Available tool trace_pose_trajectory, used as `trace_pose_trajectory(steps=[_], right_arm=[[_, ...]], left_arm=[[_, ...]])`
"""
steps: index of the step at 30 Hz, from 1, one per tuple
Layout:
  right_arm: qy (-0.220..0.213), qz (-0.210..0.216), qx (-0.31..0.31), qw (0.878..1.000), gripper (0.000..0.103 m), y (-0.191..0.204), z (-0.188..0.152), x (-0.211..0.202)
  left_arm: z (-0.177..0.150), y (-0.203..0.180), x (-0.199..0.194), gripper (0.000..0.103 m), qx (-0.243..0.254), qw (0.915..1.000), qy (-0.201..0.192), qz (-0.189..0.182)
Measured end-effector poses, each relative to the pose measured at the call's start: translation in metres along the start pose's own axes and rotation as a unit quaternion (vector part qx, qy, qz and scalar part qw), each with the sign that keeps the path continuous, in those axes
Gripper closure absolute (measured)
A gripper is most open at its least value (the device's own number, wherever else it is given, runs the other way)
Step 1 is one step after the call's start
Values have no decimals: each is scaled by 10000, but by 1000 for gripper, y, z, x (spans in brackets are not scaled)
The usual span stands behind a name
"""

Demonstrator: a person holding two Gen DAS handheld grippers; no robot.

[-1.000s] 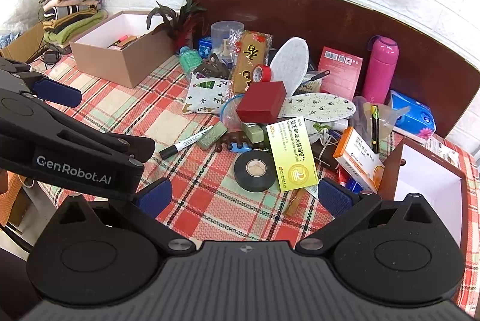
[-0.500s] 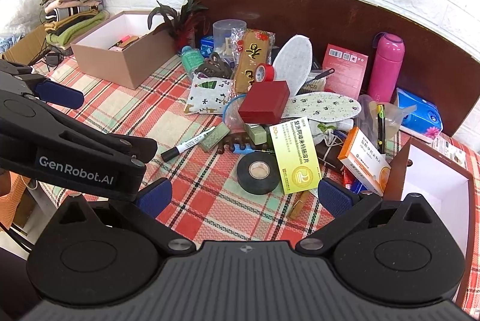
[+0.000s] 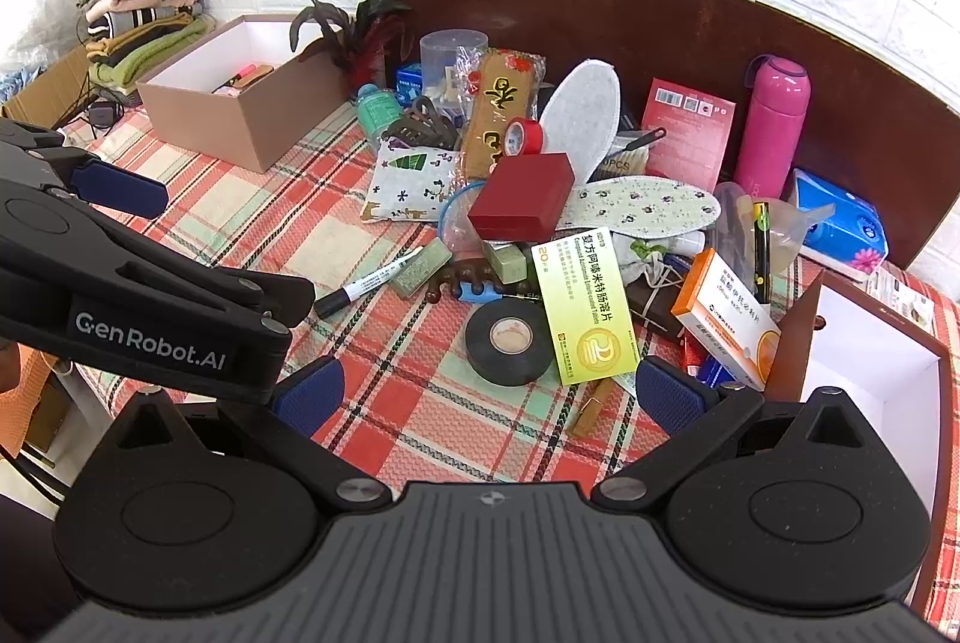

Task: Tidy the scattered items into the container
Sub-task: 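Move left tool toward white marker while right tool moves toward black tape roll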

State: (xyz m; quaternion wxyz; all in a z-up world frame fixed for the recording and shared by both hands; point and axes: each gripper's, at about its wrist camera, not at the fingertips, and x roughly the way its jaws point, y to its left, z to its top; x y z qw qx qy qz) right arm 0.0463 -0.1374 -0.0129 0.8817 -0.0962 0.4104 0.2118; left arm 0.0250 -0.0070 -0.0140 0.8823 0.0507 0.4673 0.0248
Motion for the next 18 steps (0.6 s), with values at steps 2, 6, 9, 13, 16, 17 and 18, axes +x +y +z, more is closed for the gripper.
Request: trace_pose_trajectory(steps=[2,6,9,13,16,17,18], right_arm=[[9,10,2,10000,0,-1,1,1],[36,44,9,10000,0,-4,2,5],[65,64,16,10000,0,-7,4,8],[118,89,35,9999,0,-11,6,13],[179,123,50,9998,0,-13,5,19],[206,146,51,9997,0,-14,5,21],[234,172,48,9996,0,-15,5,23]], left_arm=[[4,2,4,0,-5,10000,28,-6],[6,1,6,0,3,10000,64,-1],[11,2,10,0,4,9999,112,-11],[15,2,17,0,8,9998,182,-34],[17,0,24,0,33,9997,257,-47],[18,-1,26,0,46,9996,284,-45],[18,-2,29,0,66,9995,313,-37]])
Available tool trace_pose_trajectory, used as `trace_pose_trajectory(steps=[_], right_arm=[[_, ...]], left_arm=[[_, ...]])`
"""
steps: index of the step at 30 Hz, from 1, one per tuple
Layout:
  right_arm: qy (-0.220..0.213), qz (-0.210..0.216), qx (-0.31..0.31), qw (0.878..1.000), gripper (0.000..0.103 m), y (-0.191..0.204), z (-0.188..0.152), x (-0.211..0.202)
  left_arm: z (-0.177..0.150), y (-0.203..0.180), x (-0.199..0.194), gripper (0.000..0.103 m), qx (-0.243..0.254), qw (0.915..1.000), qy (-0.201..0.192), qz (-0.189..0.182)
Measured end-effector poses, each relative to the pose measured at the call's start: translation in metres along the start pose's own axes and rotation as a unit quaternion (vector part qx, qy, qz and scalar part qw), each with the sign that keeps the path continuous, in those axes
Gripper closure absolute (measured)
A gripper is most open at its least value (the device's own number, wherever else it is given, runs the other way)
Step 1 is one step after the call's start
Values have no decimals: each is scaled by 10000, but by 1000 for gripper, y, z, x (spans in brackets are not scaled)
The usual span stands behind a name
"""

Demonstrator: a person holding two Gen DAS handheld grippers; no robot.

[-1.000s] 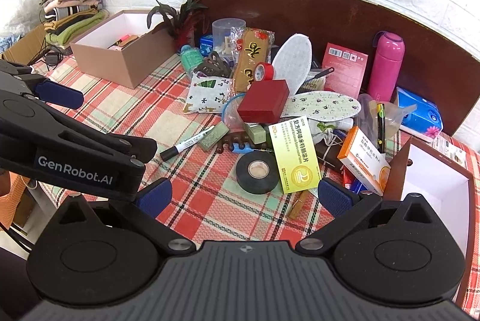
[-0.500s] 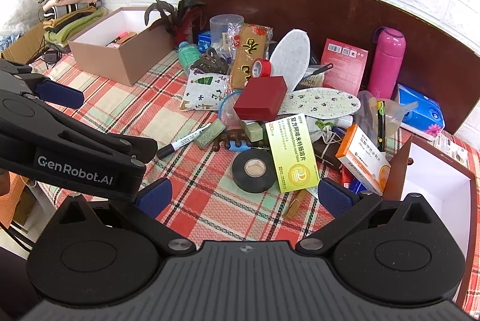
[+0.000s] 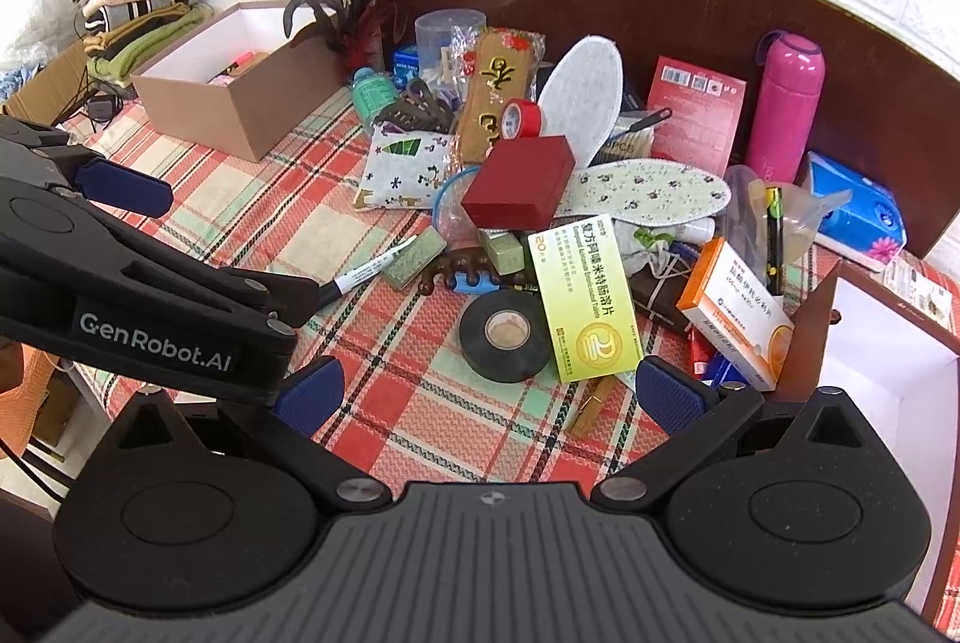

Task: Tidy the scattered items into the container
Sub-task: 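Move left tool toward white marker while right tool moves toward black tape roll, then close left tool on white marker while right tool grasps black tape roll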

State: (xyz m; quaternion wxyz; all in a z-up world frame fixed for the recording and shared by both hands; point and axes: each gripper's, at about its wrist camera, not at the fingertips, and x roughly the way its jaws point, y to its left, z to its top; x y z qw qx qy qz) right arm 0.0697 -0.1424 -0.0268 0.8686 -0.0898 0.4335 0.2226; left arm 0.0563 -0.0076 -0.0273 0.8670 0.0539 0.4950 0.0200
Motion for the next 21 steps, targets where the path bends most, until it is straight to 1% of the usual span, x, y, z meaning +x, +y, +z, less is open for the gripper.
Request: trace_pose_trajectory(steps=[5,12,16,21], right_arm=[[136,80,5,9999,0,-4,0,12],[416,15,136,9990,0,-15,2,36],[540,-99,196,9983,0,-19,4,57],[561,-272,229,9978,0,-21,13,79]], left_arm=[[4,-1,15,0,27,9998,176,29],[10,6,44,0,59,9990,442,-25],[11,17,64,0,25,9983,564,-130],[16,31,95,0,-75,9967,769,-258]])
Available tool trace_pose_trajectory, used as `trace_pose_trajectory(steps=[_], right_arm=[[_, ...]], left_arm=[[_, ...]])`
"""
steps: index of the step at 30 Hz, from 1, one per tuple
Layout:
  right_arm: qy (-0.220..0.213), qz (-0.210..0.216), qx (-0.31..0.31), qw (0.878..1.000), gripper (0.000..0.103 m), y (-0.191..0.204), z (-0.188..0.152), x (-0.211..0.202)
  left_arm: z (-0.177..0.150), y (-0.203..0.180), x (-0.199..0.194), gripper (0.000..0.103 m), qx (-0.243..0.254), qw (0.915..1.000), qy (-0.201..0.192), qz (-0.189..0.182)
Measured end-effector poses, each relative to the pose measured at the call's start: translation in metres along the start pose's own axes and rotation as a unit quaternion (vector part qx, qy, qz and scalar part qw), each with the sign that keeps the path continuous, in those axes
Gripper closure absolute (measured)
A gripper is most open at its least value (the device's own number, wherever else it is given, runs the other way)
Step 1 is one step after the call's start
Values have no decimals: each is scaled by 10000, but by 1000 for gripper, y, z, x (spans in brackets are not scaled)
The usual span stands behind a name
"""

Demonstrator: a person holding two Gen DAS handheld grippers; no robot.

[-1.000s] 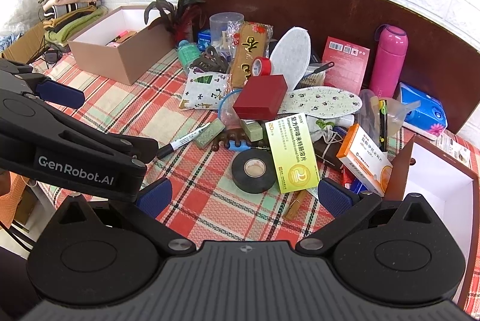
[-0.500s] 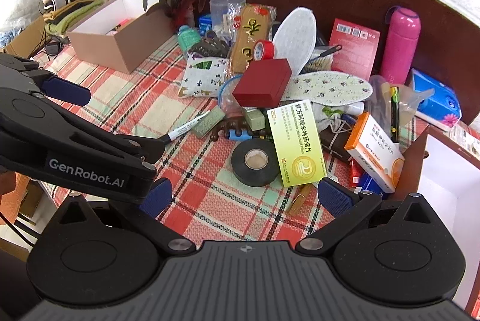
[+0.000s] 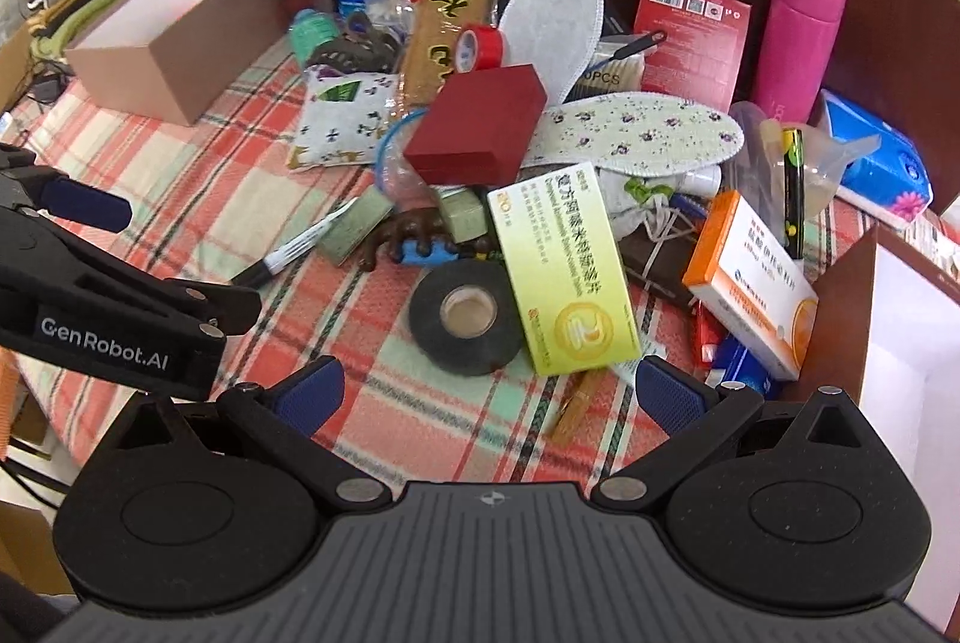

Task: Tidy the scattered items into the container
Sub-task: 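Close left tool on white marker while right tool grasps black tape roll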

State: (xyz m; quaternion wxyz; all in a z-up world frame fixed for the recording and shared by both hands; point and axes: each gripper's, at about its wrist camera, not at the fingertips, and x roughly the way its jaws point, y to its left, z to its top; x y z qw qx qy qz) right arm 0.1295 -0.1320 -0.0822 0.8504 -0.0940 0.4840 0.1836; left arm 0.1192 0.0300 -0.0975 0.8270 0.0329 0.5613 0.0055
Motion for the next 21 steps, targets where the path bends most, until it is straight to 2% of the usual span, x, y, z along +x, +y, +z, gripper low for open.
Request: trace_pose_trajectory(steps=[3,9,15,19,21], right_arm=[[109,-38,80,9999,0,-1,5,16],[430,4,324,9985,0,3,11,48],[787,55,781,9938,1,0,17,74],[937,188,1031,9901,14,-2,22,88],[1023,233,1023,9892,18,0,24,95]], left_arm=[[6,8,16,0,44,9999,71,-79],[20,22,47,6,178,9994,268,-117],[33,32,76,20,204,9984,470,-229],[39,37,92,50,188,9964,633,-533],[42,39,99,54,140,9948,706,-718]])
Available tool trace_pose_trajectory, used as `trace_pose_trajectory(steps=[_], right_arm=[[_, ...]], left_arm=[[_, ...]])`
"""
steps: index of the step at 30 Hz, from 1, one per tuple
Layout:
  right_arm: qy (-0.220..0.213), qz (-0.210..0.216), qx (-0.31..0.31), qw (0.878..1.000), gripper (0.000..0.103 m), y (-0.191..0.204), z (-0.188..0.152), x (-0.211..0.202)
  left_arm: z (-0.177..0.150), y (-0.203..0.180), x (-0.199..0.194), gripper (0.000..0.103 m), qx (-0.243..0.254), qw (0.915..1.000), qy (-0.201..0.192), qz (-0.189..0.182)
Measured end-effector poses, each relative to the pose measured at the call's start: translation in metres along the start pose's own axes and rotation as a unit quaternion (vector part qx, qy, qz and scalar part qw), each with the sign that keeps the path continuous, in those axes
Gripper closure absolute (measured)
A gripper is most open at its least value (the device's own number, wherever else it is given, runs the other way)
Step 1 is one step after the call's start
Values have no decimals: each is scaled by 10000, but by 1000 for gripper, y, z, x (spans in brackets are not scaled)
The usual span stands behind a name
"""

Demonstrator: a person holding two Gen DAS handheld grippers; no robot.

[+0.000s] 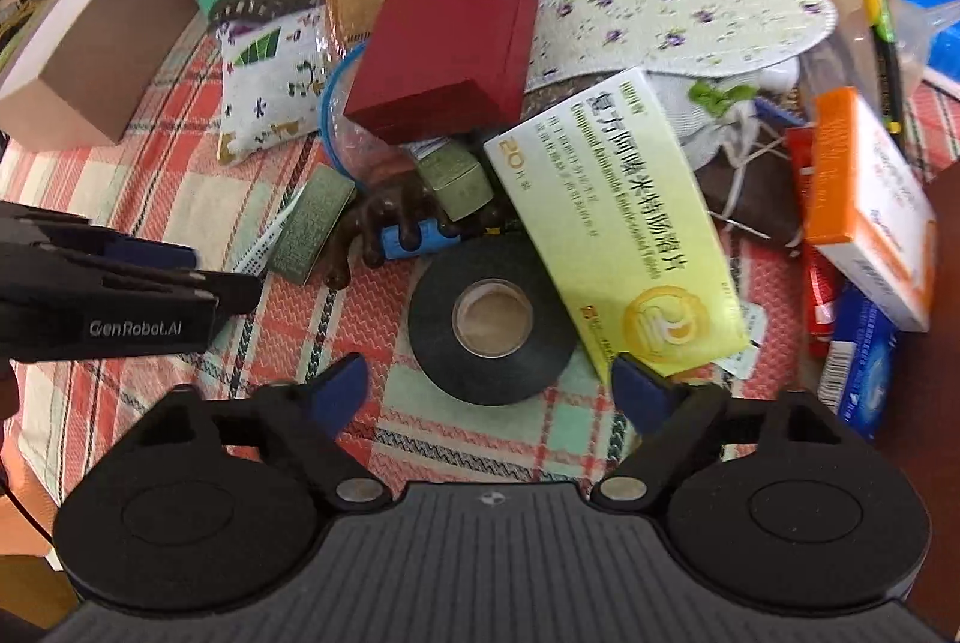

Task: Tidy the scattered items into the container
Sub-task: 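Close left tool on white marker while right tool grasps black tape roll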

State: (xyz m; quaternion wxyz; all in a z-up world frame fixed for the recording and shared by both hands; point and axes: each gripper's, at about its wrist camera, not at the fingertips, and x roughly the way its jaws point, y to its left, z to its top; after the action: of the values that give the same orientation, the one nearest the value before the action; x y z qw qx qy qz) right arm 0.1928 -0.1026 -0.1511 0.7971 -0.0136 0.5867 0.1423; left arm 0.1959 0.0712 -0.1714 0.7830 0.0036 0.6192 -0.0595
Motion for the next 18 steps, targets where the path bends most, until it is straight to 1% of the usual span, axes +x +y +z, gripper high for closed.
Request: trace_pose_trajectory(steps=[4,6,8,15,18], right_arm=[[123,122,-43,9998,20,6,3,10],[185,138,-44,9997,23,9,5,15],[243,158,-55,9996,30,10,7,20],[191,13,-350,9992,31,15,13,25],[167,-32,-485,9987,30,16,15,27]], left_arm=[[5,0,8,54,62,9999,36,-119],[8,-1,11,54,96,9998,62,-180],[10,-1,15,54,122,9996,89,-236],[20,-6,20,54,282,9991,-62,-317],[22,-7,24,53,367,9990,-73,-261]])
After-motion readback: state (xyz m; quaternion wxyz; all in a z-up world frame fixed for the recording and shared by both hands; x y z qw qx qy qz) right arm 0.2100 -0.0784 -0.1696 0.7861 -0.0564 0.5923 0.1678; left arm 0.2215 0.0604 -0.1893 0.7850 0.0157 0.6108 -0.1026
